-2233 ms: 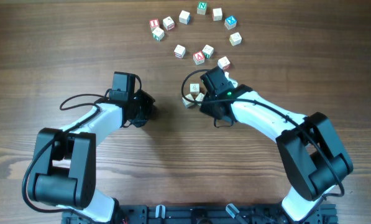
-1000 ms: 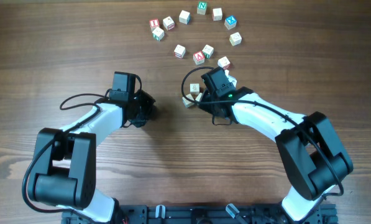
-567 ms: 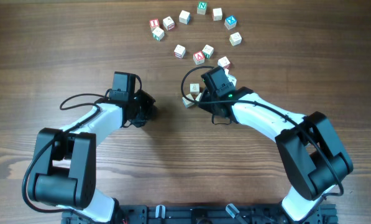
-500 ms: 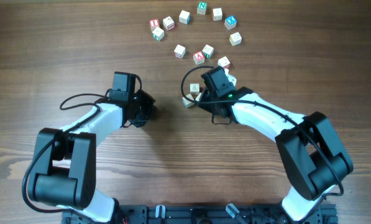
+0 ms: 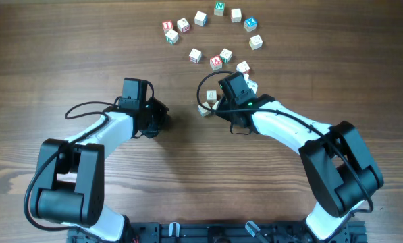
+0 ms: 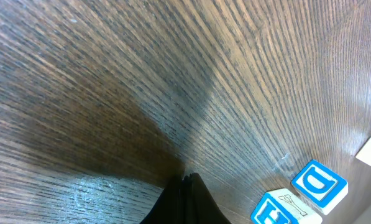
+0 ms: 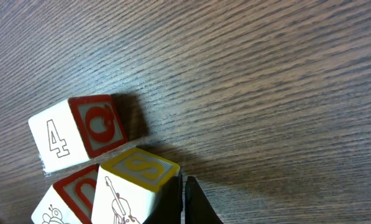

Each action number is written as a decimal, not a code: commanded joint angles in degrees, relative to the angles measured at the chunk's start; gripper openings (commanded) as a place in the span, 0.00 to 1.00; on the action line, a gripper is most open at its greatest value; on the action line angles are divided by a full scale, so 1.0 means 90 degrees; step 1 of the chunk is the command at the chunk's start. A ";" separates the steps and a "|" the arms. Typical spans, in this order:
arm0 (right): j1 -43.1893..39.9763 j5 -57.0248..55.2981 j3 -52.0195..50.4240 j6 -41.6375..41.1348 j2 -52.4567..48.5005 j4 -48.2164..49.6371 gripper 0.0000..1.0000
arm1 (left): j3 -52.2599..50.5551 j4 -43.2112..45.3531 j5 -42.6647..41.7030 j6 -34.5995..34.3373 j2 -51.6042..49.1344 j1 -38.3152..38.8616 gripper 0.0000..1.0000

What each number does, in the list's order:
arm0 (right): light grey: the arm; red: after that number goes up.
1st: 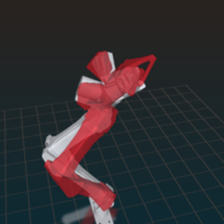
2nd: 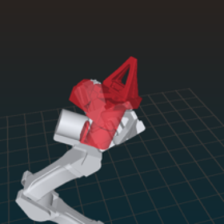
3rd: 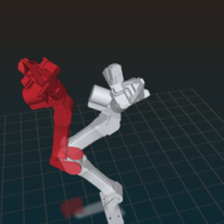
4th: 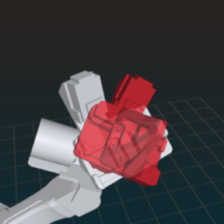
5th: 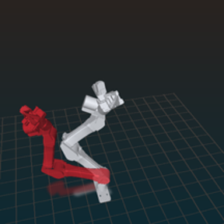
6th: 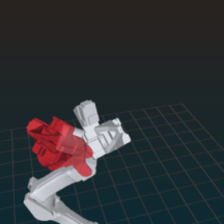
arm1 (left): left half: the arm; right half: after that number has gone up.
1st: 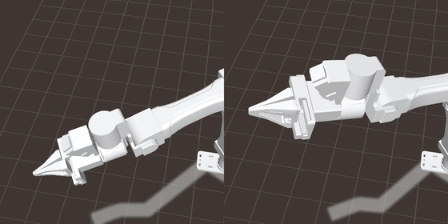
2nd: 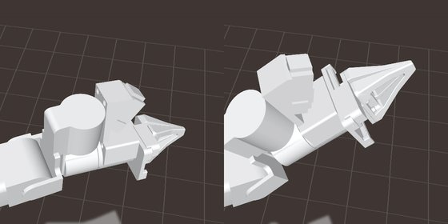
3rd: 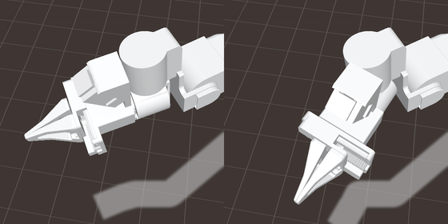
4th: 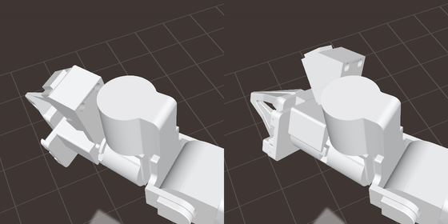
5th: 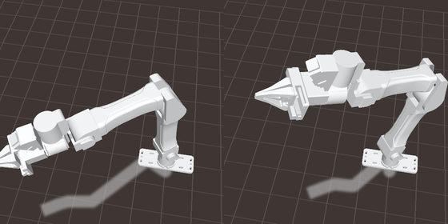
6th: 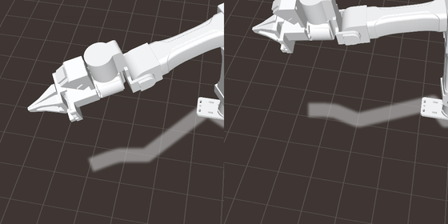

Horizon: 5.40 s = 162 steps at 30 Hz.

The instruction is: Form a circle

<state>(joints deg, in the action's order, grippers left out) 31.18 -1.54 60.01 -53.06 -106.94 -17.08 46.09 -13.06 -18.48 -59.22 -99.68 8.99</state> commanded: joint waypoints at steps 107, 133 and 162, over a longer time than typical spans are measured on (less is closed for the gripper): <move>0.0231 -0.0454 -0.0051 -0.1132 -0.0107 -0.0418 0.05 | -0.0301 -0.0226 0.0855 0.0102 -0.0294 -0.0022 0.04; 0.0238 -0.0272 -0.0051 -0.0595 -0.0107 -0.0121 0.05 | -0.0301 -0.0223 0.0855 0.0102 -0.0294 -0.0022 0.04; 0.0386 0.1035 -0.0049 0.0236 -0.0068 -0.0325 0.05 | -0.0299 -0.0257 0.0767 0.0051 -0.0291 -0.0049 0.04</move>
<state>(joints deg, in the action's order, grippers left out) 34.02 6.22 59.96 -52.99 -106.87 -20.47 46.09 -13.10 -18.09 -59.22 -99.61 9.10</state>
